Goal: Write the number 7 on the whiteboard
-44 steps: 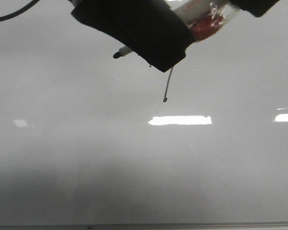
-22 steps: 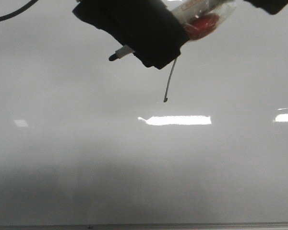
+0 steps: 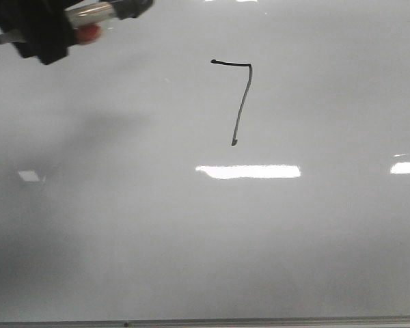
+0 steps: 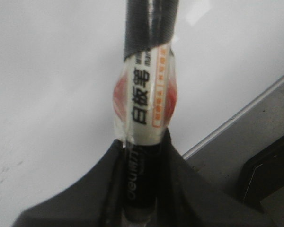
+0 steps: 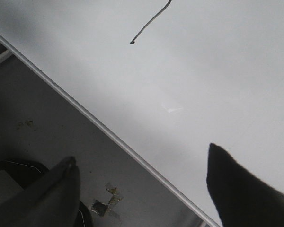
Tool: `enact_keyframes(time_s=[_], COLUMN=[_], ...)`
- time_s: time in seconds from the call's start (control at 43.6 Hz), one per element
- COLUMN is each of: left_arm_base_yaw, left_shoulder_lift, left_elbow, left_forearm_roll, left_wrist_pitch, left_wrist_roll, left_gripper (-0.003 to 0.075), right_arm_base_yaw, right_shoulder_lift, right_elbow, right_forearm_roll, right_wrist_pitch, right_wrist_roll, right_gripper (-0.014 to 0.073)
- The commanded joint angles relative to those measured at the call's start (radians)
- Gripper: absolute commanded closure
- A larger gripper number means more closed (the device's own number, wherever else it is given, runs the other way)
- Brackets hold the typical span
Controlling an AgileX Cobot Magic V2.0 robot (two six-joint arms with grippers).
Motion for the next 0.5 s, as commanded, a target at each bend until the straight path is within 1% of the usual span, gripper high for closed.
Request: enact_keyframes(time_s=[0.0, 0.115, 0.275, 0.39, 0.436, 0.482], left_arm_base_yaw=[0.067, 0.192, 0.385, 0.511, 0.566, 0.599], left_shoulder_lift=[-0.082, -0.15, -0.247, -0.287, -0.291, -0.291], left_elbow=[0.027, 0.116, 0.265, 0.381, 0.427, 0.463], left_forearm_roll=[0.059, 0.059, 0.04, 0.001, -0.023, -0.049], left_wrist_pitch=[-0.018, -0.101, -0.283, -0.49, -0.591, -0.683], left_wrist_roll=[-0.064, -0.103, -0.182, -0.261, -0.27, -0.271], left_gripper=[0.0626, 0.0626, 0.0626, 0.0626, 0.0626, 0.0626], right_arm_base_yaw=[-0.006, -0.006, -0.006, -0.006, -0.006, -0.006], right_shoulder_lift=[-0.006, -0.006, 0.009, 0.014, 0.015, 0.015], right_elbow=[-0.022, -0.022, -0.022, -0.02, -0.015, -0.01], right_forearm_roll=[0.006, 0.006, 0.006, 0.008, 0.007, 0.007], right_wrist_pitch=[-0.043, -0.043, -0.047, -0.049, -0.054, -0.057], right_wrist_roll=[0.001, 0.001, 0.001, 0.001, 0.001, 0.001], right_gripper=[0.002, 0.002, 0.002, 0.002, 0.002, 0.002])
